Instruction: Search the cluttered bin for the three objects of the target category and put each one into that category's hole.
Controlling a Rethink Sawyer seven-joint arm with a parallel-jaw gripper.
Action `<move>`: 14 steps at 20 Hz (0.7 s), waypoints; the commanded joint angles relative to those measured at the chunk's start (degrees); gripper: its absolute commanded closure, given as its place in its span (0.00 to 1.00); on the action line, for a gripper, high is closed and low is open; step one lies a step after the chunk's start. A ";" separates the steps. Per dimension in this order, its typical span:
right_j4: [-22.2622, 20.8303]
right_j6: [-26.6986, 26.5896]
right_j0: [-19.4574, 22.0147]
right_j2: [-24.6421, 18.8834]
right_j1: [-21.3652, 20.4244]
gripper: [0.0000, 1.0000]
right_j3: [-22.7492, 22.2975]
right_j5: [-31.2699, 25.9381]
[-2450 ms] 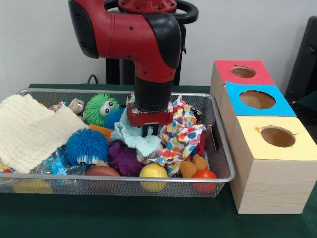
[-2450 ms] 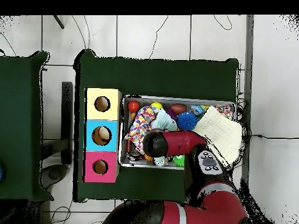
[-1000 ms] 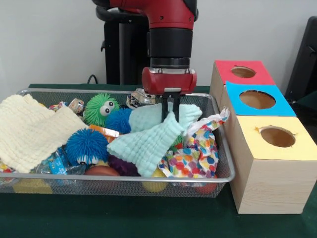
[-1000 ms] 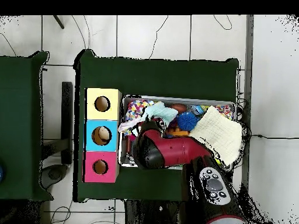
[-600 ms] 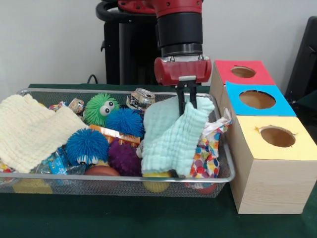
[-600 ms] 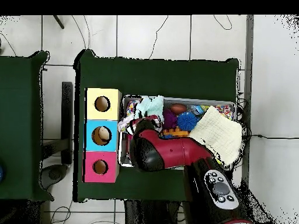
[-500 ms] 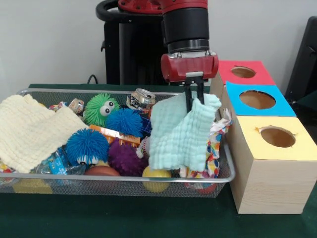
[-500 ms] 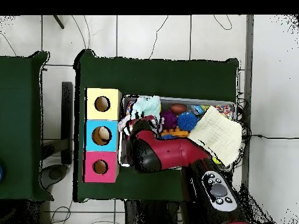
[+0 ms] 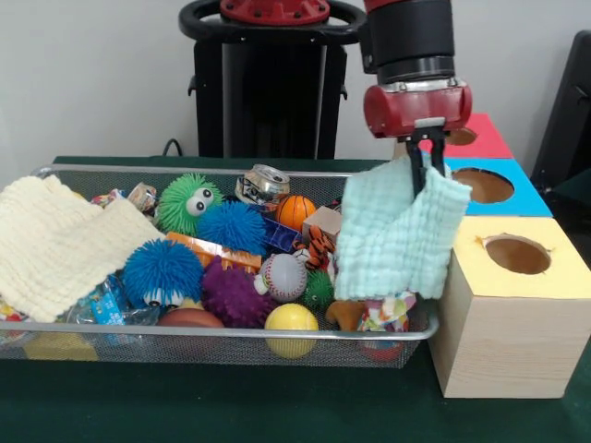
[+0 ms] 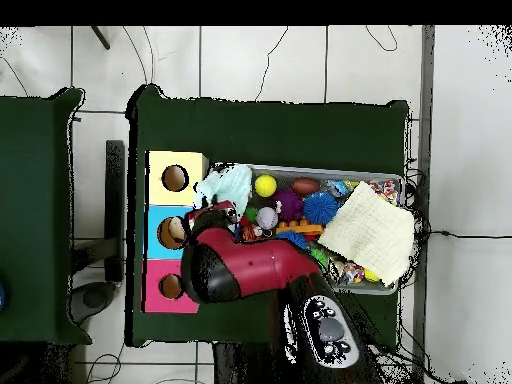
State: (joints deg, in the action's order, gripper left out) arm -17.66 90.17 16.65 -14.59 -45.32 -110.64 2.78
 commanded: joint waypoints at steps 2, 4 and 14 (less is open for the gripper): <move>4.61 12.15 -4.49 5.20 0.35 1.00 1.86 0.36; 4.99 11.79 -4.63 4.91 -0.49 1.00 1.42 -0.53; 5.78 9.36 -6.65 6.63 -4.39 1.00 0.71 -5.32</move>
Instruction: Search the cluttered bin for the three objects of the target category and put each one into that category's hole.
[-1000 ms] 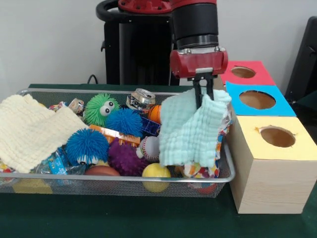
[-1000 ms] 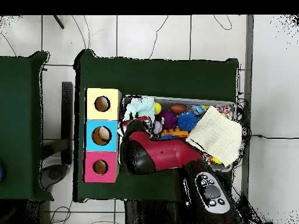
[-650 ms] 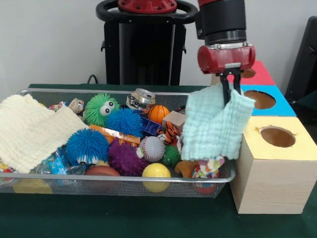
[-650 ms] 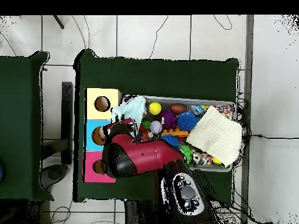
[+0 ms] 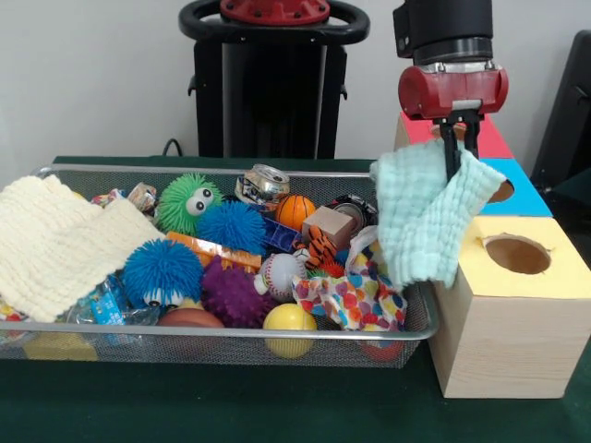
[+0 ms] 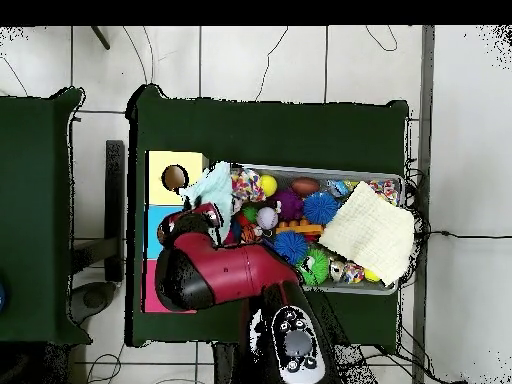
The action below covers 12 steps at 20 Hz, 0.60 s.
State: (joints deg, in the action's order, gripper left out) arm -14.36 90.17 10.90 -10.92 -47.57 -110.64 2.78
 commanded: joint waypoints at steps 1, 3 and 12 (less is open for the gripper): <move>2.08 9.06 -1.02 3.48 -1.86 1.00 0.70 -5.00; 1.23 8.46 -1.09 4.40 -1.76 1.00 0.52 -4.48; -0.85 5.48 -2.13 9.46 1.06 1.00 3.56 -5.53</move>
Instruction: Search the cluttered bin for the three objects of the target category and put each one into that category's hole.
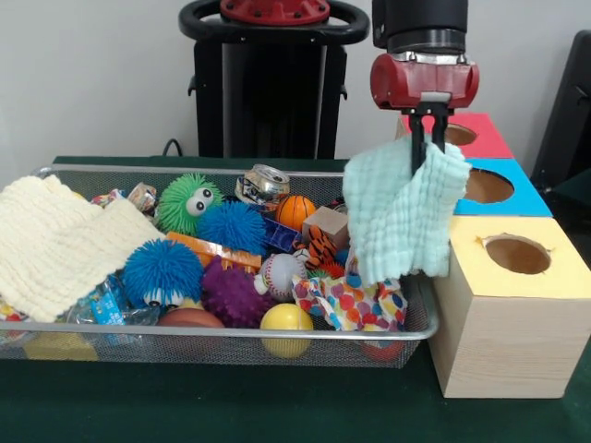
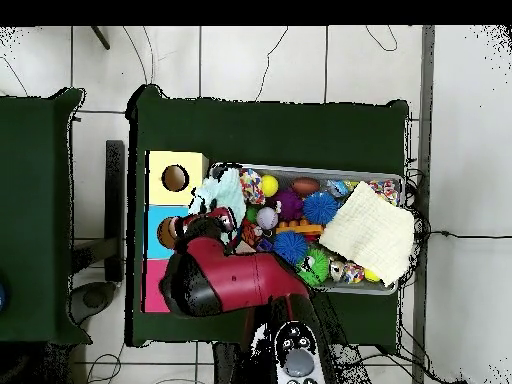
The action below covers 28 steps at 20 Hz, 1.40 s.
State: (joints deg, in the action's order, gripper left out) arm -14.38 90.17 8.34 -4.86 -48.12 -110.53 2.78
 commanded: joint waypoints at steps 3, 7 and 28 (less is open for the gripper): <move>-2.26 4.14 2.72 2.39 1.07 1.00 2.67 -5.49; -4.12 2.53 5.72 1.24 1.03 1.00 2.14 -5.15; -13.74 1.70 13.20 -2.26 1.66 1.00 0.72 -3.79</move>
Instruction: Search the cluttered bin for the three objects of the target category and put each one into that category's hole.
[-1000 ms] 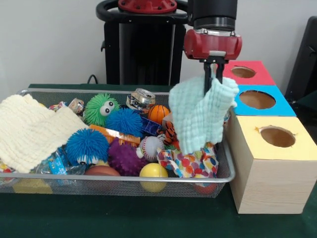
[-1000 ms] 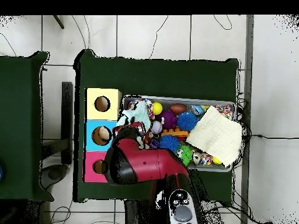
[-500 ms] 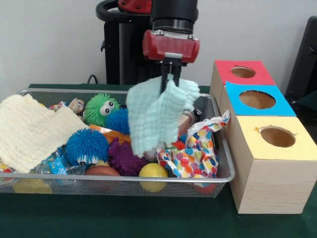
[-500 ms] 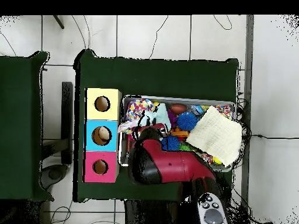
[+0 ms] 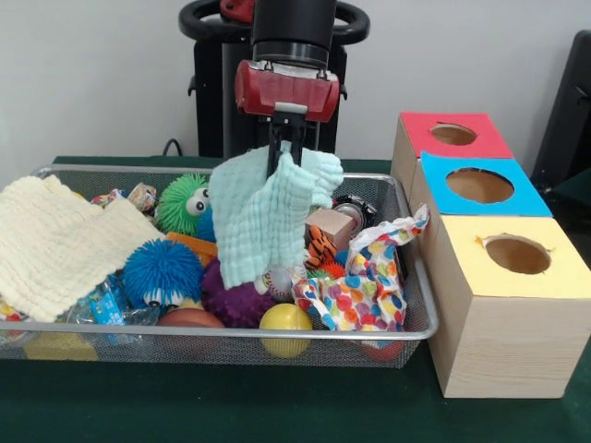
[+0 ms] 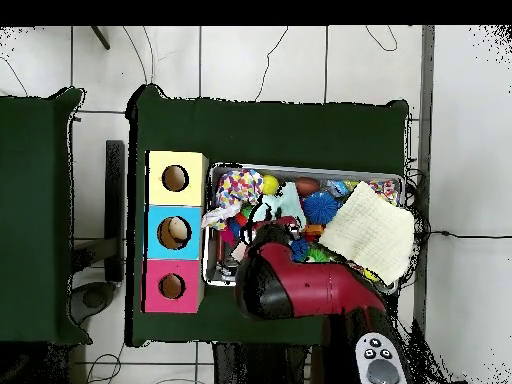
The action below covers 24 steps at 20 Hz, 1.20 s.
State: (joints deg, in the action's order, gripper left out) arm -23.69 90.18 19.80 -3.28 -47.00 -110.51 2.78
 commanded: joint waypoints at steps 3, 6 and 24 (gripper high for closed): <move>-4.81 1.62 3.18 -5.27 -0.30 1.00 -0.04 -4.88; -4.95 2.20 3.74 -5.96 -0.76 1.00 -0.79 -5.34; -6.12 3.53 0.25 1.76 2.36 1.00 3.51 -2.82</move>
State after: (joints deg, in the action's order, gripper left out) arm -25.94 90.18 21.50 -2.52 -48.06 -110.26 1.55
